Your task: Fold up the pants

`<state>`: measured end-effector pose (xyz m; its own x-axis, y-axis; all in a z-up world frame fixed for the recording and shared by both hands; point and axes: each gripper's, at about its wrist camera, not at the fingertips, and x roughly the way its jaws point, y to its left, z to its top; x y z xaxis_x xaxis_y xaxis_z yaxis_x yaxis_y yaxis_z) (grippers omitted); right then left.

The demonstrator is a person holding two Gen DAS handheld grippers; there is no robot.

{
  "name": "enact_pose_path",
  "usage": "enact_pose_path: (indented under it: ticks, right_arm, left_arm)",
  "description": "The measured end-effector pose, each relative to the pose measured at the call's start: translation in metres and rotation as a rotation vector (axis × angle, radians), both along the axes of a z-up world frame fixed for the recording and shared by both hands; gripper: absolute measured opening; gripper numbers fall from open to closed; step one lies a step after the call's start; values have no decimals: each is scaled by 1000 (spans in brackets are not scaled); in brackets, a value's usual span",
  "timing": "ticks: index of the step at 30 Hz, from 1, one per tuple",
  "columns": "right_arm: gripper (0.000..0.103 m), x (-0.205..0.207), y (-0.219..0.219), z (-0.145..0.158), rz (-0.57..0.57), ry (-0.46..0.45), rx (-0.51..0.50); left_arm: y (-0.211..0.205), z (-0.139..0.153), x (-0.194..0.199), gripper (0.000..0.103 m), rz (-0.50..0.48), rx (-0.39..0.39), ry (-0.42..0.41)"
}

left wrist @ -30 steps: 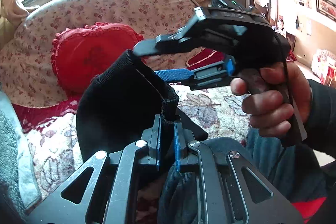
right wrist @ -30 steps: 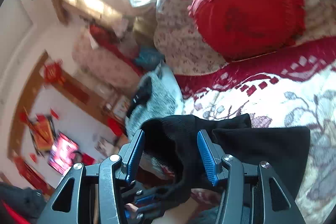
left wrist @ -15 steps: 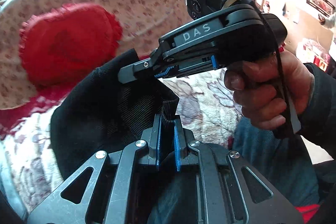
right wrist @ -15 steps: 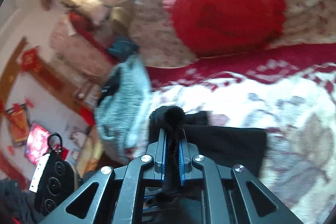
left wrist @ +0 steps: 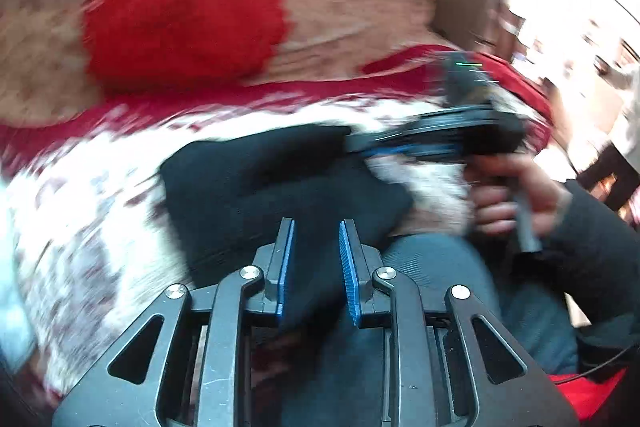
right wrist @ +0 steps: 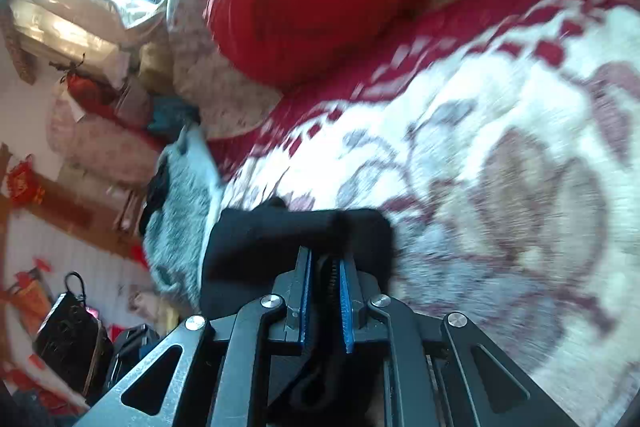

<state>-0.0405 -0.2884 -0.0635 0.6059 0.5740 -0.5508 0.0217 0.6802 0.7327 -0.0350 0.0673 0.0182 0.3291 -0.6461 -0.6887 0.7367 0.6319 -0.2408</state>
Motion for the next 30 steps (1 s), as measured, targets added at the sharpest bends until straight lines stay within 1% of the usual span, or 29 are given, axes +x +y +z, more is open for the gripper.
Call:
enact_pose_path:
  ticks: [1,3,4,5,7,8,10,11,12,13,14,16,17,19,21,22,23,24,25,26,27,28,29,30]
  right_arm:
    - [11,-10,-4,11,-36,-34,-42]
    - [11,-25,-4,32,-78,-90,-122]
    - [11,-35,0,47,-63,-140,-152]
    - [11,-45,11,66,11,-212,-166]
    - [11,-54,34,84,149,-261,-211]
    - [11,-56,49,86,222,-250,-261]
    - [11,-47,74,74,305,-162,-379]
    - [11,-39,81,60,326,-98,-432]
    - [9,-30,83,41,333,-14,-478]
    - [6,-25,82,27,331,36,-507]
    - [2,-23,77,20,319,31,-502]
    - [0,-21,63,18,281,49,-447]
    - [0,-21,61,19,271,56,-436]
    - [0,-25,60,23,270,59,-448]
    - [2,-33,61,36,283,57,-482]
    - [3,-36,60,47,281,31,-494]
    - [4,-38,64,61,266,-14,-491]
    - [4,-38,62,73,242,-61,-474]
    - [4,-34,62,87,214,-115,-459]
    - [4,-31,65,91,202,-139,-466]
    - [4,-23,70,94,194,-163,-496]
    - [4,-15,76,92,199,-165,-525]
    - [4,-4,82,82,212,-146,-565]
    - [4,10,85,62,213,-77,-652]
  left_arm:
    - [8,-5,3,20,27,4,7]
    - [16,-9,1,20,31,-24,19]
    - [18,-12,-1,20,24,-31,29]
    - [15,-16,0,20,18,-30,37]
    - [12,-27,-2,19,13,-15,51]
    - [12,-34,-1,17,20,-13,57]
    - [9,-49,7,16,40,-21,95]
    - [5,-54,11,15,37,-22,105]
    - [2,-60,13,14,28,-21,111]
    - [0,-62,15,14,22,-25,106]
    - [-1,-63,17,14,14,-39,111]
    - [-1,-59,19,14,3,-42,122]
    - [-1,-53,20,14,-6,-45,120]
    - [4,-29,19,14,-29,-105,101]
    - [9,-5,21,14,-17,-146,49]
    - [9,6,28,14,3,-159,24]
    - [7,11,37,14,27,-155,6]
    - [3,13,48,14,54,-141,0]
    - [-4,10,62,14,77,-120,14]
    - [-11,3,74,14,88,-92,38]
    - [-19,-7,84,14,95,-54,68]
    - [-26,-21,90,14,96,-10,103]
    - [-35,-35,93,14,85,43,130]
    - [-40,-40,93,14,79,50,123]
